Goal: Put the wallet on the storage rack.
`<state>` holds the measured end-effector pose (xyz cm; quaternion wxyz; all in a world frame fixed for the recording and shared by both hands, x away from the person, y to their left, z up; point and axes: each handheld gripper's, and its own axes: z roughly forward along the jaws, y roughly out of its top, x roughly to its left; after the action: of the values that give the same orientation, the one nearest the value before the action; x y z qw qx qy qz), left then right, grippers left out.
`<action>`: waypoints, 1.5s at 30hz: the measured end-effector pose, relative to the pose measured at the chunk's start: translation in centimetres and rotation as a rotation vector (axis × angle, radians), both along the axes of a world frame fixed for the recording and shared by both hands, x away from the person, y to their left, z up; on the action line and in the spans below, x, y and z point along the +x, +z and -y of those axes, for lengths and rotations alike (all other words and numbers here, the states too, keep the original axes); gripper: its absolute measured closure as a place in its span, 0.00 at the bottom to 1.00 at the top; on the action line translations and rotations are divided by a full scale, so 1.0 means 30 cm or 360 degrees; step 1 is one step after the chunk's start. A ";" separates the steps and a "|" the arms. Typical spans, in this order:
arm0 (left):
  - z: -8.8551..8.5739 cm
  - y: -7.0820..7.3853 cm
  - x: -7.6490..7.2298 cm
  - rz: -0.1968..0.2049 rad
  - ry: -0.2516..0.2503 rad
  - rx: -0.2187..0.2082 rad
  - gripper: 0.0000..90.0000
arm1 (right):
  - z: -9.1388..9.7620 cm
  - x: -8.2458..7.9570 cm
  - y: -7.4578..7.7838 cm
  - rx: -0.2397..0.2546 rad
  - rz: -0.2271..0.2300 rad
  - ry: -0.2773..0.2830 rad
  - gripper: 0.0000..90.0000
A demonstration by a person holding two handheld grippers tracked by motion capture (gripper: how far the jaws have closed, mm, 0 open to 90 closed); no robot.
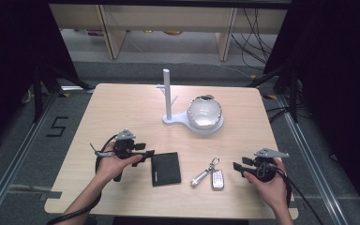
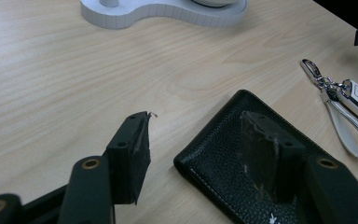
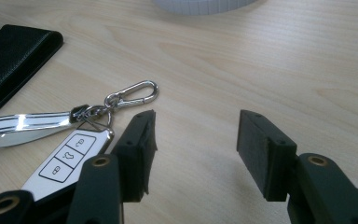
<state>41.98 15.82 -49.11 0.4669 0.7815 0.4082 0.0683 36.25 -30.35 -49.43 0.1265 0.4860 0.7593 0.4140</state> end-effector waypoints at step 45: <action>0.072 -0.059 0.029 -0.0342 0.0070 0.0095 0.59 | -0.003 0.002 0.002 -0.0031 0.0016 0.0050 0.52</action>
<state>42.85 13.64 -50.89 0.3953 0.7888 0.4707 0.0063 36.32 -30.27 -49.38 0.1286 0.4705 0.7702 0.4109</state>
